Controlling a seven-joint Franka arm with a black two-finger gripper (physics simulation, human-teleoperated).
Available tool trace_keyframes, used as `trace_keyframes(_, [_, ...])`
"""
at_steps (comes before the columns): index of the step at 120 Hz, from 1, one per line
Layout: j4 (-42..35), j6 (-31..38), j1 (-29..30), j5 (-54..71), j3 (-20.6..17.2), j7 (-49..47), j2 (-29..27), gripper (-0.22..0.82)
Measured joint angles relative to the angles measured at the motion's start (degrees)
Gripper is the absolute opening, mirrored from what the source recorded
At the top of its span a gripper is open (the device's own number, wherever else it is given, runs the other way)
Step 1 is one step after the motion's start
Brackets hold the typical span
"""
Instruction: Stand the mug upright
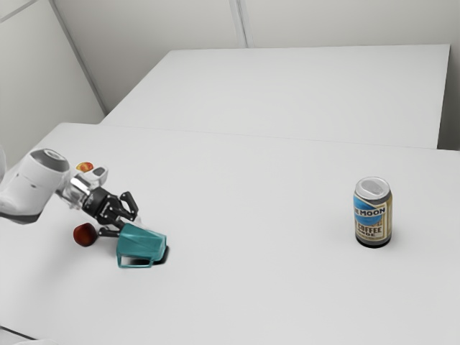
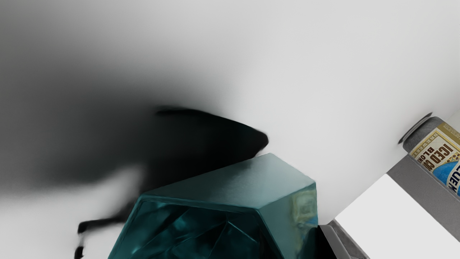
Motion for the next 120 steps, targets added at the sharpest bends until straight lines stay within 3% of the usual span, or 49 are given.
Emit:
trace_keyframes(19, [0.03, 0.05, -0.01, 0.25, -1.29, 0.27, -0.18, -0.12])
trace_keyframes(53, [0.17, 1.38, -1.07, 1.34, -2.34, 0.42, -1.22, -0.16])
trace_keyframes(68, [2.26, 4.43, -1.84, 5.57, -6.08, 0.17, -3.94, -0.17])
trace_keyframes(89, [5.08, 9.55, -5.42, 13.40, -9.18, -0.68, -6.47, -0.17])
trace_keyframes(120, [5.59, 20.57, -15.12, 32.46, -9.74, -4.12, -8.71, -0.17])
